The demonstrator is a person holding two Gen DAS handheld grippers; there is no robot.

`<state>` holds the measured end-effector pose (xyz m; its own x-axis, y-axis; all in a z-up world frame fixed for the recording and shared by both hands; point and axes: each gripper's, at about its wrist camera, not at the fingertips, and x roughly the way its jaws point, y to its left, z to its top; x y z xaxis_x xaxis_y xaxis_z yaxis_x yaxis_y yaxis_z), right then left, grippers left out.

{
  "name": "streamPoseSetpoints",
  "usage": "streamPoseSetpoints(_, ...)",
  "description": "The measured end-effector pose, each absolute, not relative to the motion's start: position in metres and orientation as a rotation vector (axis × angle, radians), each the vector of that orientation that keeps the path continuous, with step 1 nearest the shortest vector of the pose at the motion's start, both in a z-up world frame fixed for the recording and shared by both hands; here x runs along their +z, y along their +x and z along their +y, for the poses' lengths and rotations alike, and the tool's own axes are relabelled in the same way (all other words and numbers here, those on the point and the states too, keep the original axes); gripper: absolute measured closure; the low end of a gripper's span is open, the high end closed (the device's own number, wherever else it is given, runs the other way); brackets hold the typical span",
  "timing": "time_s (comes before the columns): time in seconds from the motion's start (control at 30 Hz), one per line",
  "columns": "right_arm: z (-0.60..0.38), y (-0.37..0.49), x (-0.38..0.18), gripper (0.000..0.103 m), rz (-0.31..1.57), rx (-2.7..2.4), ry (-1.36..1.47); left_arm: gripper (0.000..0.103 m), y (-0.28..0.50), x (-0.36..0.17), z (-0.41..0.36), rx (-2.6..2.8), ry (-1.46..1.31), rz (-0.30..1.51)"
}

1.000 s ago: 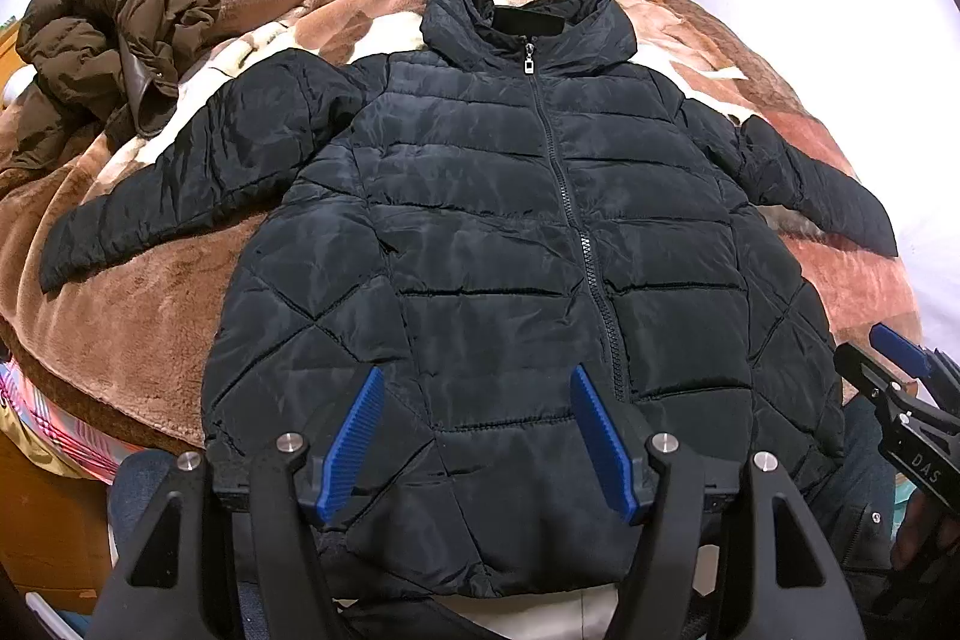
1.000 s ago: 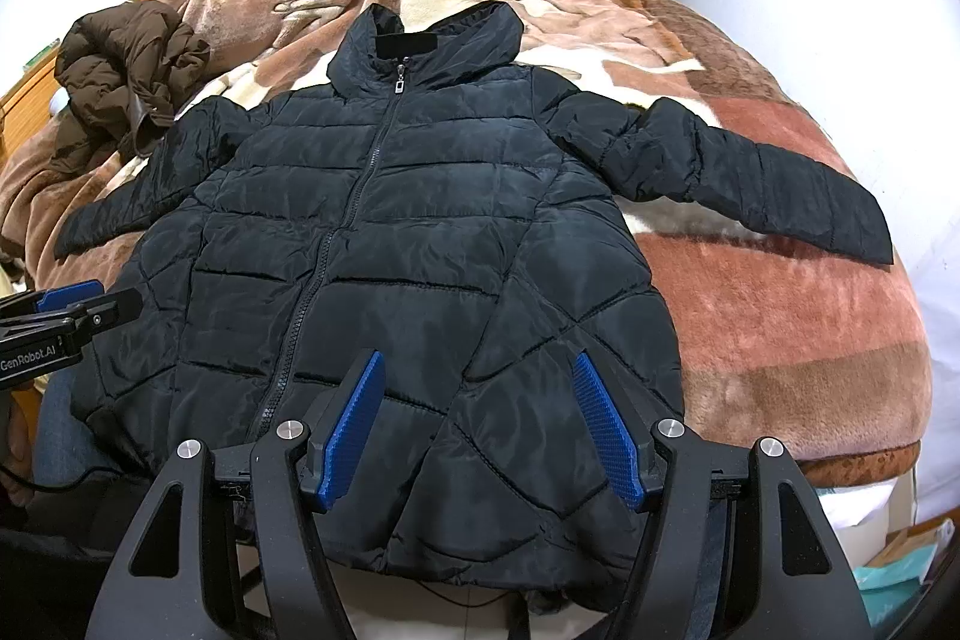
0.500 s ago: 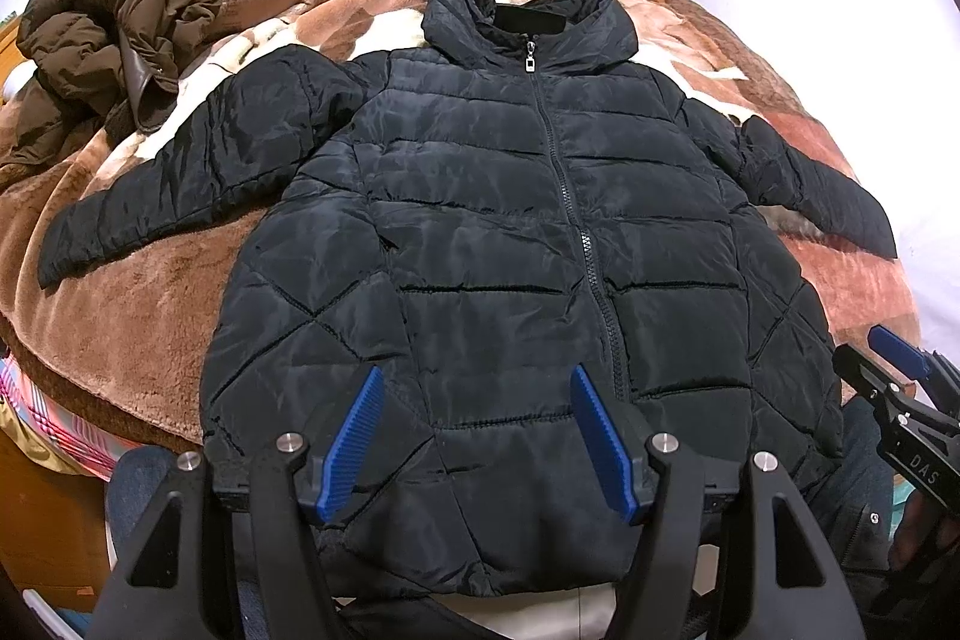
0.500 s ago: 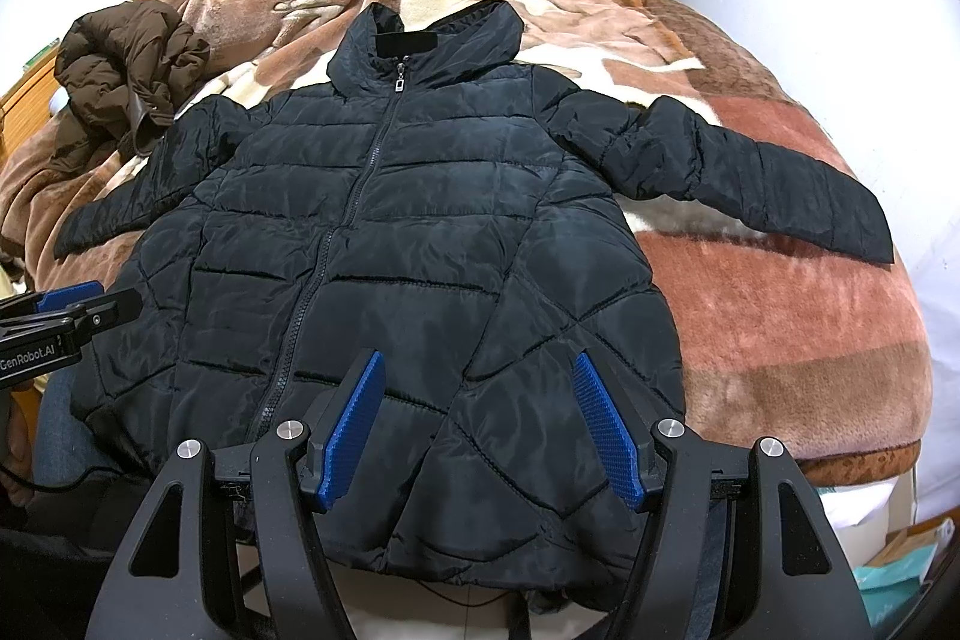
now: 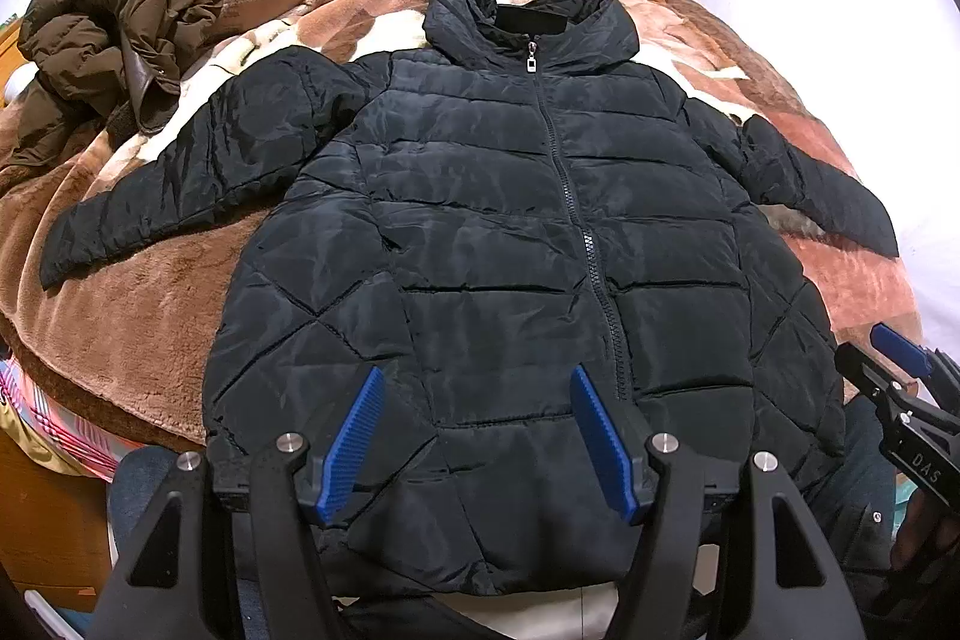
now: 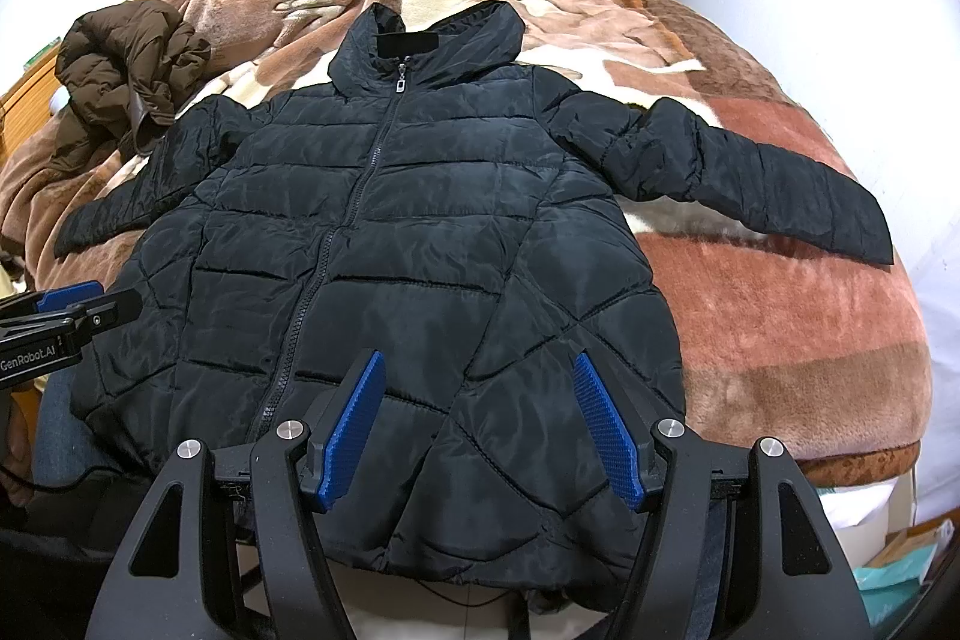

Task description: Fold large clothes

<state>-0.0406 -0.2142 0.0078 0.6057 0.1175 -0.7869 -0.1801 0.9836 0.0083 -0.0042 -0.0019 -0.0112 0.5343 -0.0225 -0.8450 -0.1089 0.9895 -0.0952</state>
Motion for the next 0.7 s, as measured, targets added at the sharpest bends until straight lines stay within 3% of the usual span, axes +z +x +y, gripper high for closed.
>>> streamPoseSetpoints(0.7,-0.199,-0.021,0.006,0.037,0.889,0.238,-0.049,0.036,0.005,-0.02,0.03,0.048,-0.254,1.0)
